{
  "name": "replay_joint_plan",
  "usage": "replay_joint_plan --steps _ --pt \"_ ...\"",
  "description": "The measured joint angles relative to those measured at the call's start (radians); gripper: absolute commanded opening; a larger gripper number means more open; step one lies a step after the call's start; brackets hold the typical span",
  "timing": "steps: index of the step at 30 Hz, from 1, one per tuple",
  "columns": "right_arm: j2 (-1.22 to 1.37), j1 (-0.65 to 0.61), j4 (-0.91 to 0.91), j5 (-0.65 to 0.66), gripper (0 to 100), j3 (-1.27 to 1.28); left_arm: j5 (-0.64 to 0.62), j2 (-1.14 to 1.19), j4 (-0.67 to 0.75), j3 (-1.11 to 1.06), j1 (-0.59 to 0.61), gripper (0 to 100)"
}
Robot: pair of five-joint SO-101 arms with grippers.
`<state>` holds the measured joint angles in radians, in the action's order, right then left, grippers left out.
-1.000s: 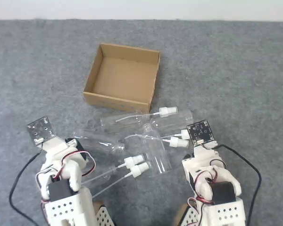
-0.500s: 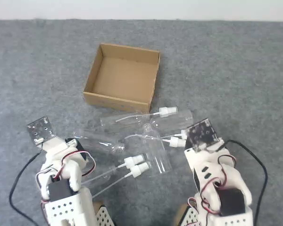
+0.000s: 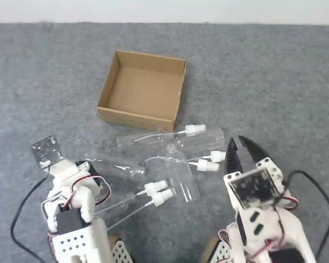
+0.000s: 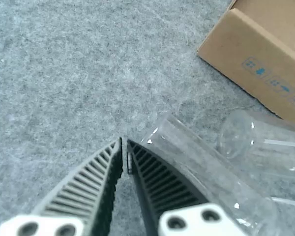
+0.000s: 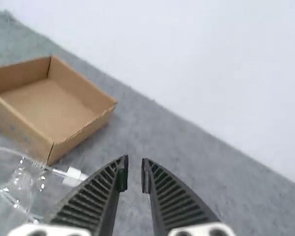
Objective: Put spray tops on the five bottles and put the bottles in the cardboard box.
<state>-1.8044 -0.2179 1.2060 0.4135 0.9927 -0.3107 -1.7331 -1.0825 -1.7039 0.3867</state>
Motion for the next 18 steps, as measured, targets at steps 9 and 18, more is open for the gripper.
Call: replay_joint_plan --steps 9,18 --pt "0.338 -0.115 0.147 -0.041 1.2 -0.299 0.000 0.000 0.000 0.000 0.000 2" --pt "0.624 -0.298 0.255 -0.169 13.9 -0.416 0.000 0.000 0.000 0.000 0.000 2"
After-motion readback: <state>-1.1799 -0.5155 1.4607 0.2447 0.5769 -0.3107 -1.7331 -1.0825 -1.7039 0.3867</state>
